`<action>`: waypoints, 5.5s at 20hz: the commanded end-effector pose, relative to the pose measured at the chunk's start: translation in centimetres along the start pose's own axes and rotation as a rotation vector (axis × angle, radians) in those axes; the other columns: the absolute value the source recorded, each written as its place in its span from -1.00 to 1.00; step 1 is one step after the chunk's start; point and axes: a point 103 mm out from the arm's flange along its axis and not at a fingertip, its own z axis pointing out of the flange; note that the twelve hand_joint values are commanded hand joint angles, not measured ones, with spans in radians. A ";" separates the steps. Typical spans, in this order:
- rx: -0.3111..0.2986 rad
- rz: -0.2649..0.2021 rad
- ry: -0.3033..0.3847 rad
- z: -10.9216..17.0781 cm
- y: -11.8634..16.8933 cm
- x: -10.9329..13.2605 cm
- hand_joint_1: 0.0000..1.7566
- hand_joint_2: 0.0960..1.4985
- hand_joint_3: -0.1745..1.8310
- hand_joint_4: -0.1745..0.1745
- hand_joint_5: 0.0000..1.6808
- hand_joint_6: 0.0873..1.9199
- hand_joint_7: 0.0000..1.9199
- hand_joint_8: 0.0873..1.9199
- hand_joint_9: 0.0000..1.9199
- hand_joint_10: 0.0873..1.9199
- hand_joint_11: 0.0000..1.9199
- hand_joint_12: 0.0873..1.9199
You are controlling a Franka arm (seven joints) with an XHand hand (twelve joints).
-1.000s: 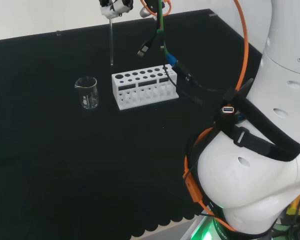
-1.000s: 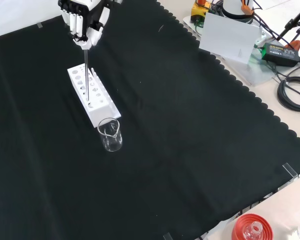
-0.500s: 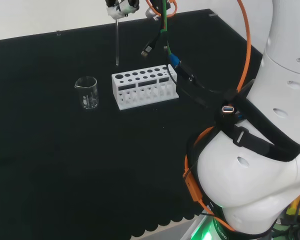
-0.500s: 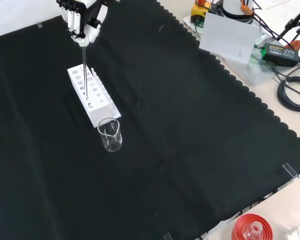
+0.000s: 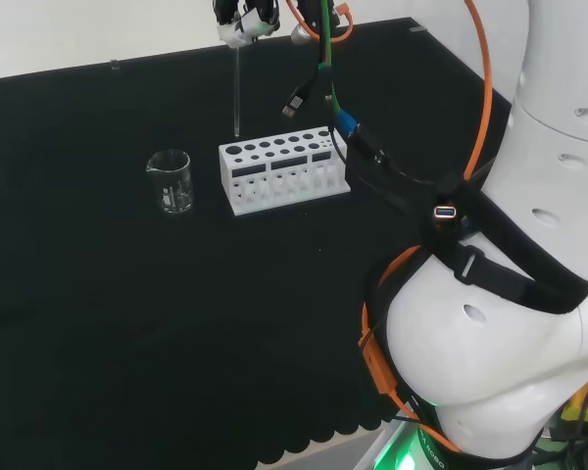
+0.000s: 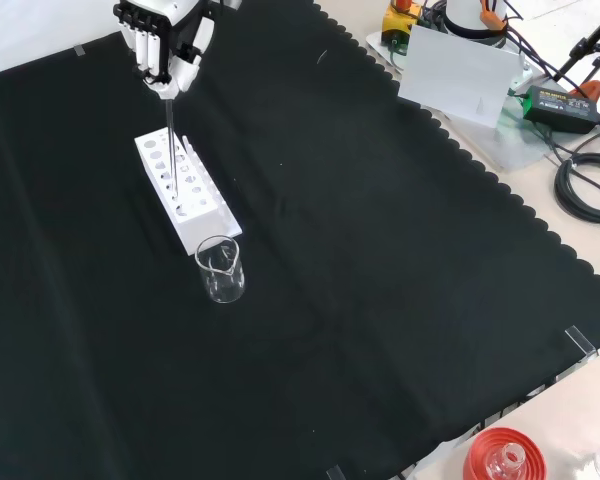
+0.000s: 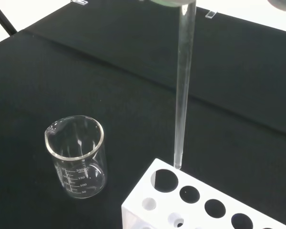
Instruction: Put the glass rod back on the white test tube rack.
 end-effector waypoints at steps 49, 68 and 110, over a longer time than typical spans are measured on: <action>0.068 -0.012 0.002 3.1 1.7 1.4 0.48 0.43 -1.00 -1.00 0.39 -0.33 0.26 -0.31 0.74 -0.51 0.68 -0.49; 0.122 -0.034 0.013 8.2 4.2 -0.6 0.48 0.43 -1.00 -1.00 0.39 -0.32 0.26 -0.31 0.74 -0.51 0.68 -0.49; 0.202 -0.013 0.126 8.7 3.3 -2.5 0.36 0.30 -1.00 -1.00 -0.68 -0.29 -0.43 -0.08 0.79 -0.96 0.92 -0.70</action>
